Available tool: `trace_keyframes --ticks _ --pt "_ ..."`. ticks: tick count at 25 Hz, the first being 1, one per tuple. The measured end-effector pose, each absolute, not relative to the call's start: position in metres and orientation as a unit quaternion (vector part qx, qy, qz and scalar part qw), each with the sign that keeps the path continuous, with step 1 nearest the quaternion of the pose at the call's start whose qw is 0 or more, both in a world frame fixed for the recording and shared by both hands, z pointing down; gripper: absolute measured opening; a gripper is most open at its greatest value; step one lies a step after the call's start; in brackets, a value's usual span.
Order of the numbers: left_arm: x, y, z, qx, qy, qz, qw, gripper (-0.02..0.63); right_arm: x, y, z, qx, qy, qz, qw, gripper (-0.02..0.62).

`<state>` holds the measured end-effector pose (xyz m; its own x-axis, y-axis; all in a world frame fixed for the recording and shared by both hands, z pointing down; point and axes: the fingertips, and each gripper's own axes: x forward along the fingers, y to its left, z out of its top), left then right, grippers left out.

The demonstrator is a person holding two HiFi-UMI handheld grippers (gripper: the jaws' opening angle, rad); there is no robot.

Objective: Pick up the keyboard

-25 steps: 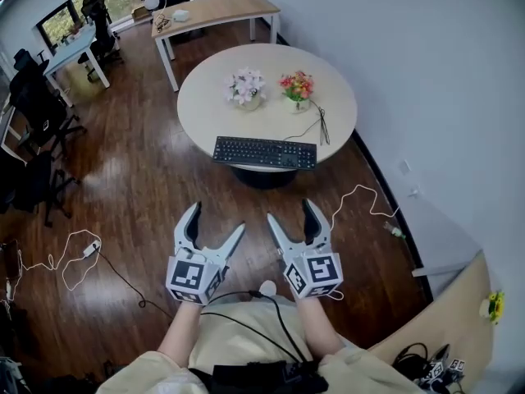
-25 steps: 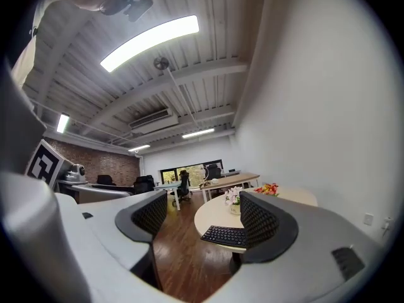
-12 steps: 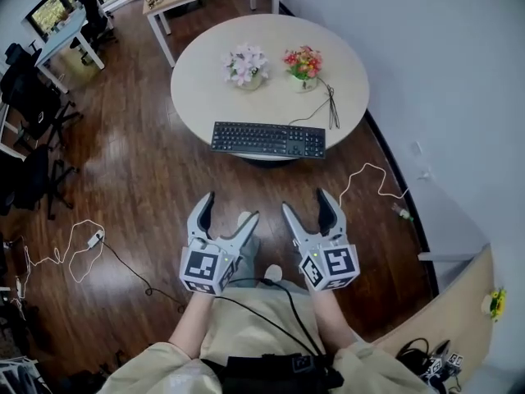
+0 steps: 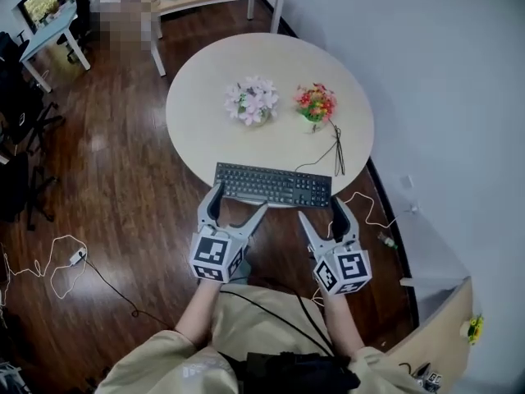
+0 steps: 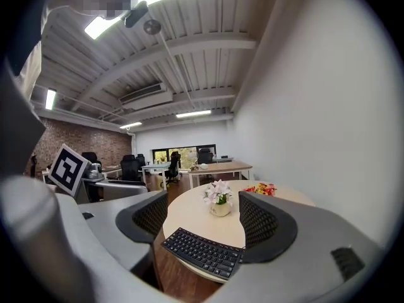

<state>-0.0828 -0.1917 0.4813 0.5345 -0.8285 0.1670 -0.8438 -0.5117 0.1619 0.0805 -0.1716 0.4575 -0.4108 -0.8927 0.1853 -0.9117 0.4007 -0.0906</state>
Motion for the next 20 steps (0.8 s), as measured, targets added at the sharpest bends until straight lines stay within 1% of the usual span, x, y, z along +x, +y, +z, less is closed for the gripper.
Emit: trace_keyframes --ticks 4,9,14,20 --pt "-0.101 -0.229 0.500 0.871 -0.469 0.049 0.139 0.417 0.057 -0.212 0.470 0.526 -0.840 0.103 0.083 0.364" --pt "-0.121 -0.261 0.541 0.881 -0.437 0.091 0.159 0.417 0.047 -0.235 0.494 0.515 -0.842 0.109 0.118 0.364" --pt "-0.129 -0.271 0.604 0.868 -0.417 0.122 0.241 0.417 0.080 -0.235 0.541 0.529 -0.818 0.158 0.162 0.364" --pt "-0.130 -0.284 0.660 0.845 -0.417 0.175 0.286 0.417 0.125 -0.252 0.592 0.530 -0.803 0.197 0.190 0.364"
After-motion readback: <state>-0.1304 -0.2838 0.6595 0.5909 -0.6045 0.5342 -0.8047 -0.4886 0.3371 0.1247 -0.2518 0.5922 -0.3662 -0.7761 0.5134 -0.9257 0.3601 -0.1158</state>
